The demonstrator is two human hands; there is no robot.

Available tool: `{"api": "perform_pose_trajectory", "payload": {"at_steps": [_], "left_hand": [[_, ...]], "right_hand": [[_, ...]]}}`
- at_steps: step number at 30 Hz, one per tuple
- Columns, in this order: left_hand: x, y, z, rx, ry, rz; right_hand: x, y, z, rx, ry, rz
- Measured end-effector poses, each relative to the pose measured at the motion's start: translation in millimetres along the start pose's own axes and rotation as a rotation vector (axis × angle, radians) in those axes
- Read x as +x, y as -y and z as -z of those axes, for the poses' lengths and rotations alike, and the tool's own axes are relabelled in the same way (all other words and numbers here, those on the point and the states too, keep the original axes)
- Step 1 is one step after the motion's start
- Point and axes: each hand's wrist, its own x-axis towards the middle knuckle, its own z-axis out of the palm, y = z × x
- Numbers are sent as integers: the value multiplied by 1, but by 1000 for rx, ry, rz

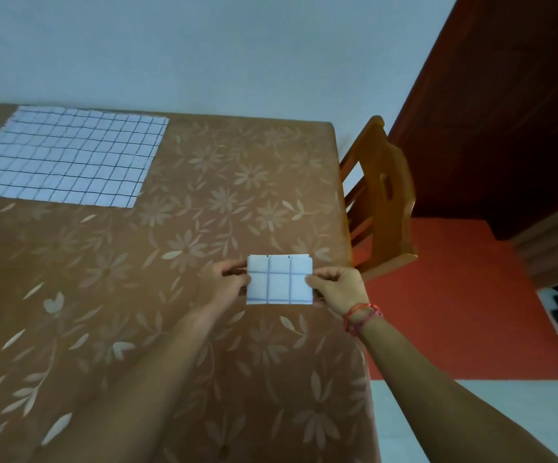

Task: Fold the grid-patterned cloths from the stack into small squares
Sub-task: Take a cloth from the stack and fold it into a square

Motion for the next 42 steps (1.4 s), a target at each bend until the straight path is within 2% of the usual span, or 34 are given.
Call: {"api": "perform_pose_trajectory", "payload": {"at_steps": [7, 10, 16, 19, 25, 33, 42], "left_hand": [[50, 6, 8, 48, -85, 43], [69, 11, 10, 167, -132, 19], [91, 19, 12, 277, -133, -11], [98, 21, 14, 355, -140, -41], [104, 25, 17, 359, -142, -57], [104, 22, 18, 513, -148, -172], [103, 23, 5, 495, -74, -238]], "right_hand": [[45, 0, -29, -42, -39, -63], [63, -3, -40, -93, -68, -69], [84, -7, -56, -241, -95, -29], [88, -7, -61, -238, -98, -19], [93, -8, -69, -239, -99, 11], [99, -10, -73, -286, -115, 38], [105, -10, -60, -416, -170, 41]]}}
